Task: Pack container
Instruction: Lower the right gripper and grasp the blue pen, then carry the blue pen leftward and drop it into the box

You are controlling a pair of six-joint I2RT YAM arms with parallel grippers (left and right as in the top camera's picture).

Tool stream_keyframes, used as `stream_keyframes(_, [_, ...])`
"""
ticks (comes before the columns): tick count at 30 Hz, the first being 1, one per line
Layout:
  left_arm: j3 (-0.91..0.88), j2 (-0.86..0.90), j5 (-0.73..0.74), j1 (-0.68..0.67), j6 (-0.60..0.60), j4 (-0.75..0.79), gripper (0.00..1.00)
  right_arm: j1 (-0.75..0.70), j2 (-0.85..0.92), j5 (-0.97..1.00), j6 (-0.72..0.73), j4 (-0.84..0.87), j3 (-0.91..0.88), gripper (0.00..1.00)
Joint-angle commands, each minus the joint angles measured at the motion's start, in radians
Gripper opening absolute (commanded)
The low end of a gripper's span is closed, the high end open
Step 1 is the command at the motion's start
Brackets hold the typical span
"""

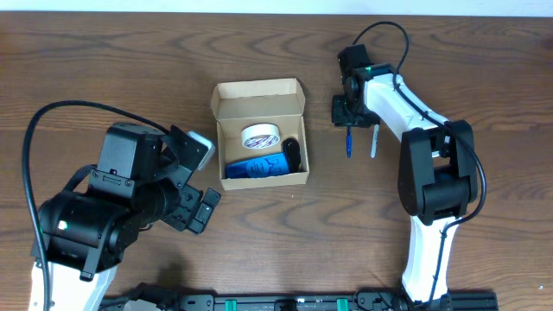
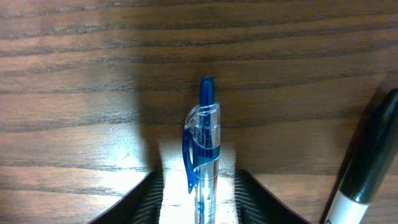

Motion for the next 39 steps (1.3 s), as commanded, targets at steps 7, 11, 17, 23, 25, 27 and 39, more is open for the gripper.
stream_keyframes(7, [0.017,0.001,0.007,0.000,0.013,-0.004,0.95,0.006,0.009,0.007,0.010,0.012,-0.048,0.16])
stream_keyframes(11, [0.017,0.001,0.007,0.000,0.013,-0.004,0.95,0.006,0.009,0.008,0.010,0.014,-0.048,0.04])
stream_keyframes(17, [0.017,0.001,0.007,0.000,0.013,-0.004,0.95,0.006,-0.002,0.008,-0.030,-0.021,-0.011,0.01])
stream_keyframes(23, [0.017,0.001,0.007,0.000,0.013,-0.004,0.95,0.007,-0.095,0.008,-0.098,-0.065,0.094,0.01])
stream_keyframes(25, [0.017,0.001,0.007,0.000,0.013,-0.004,0.95,0.010,-0.138,0.007,-0.121,-0.072,0.132,0.01])
stream_keyframes(27, [0.017,0.001,0.007,0.000,0.013,-0.004,0.95,0.021,-0.192,0.008,-0.162,-0.078,0.173,0.01])
stream_keyframes(39, [0.017,0.001,0.007,0.000,0.013,-0.004,0.95,0.202,-0.375,-0.223,-0.628,-0.034,0.220,0.01])
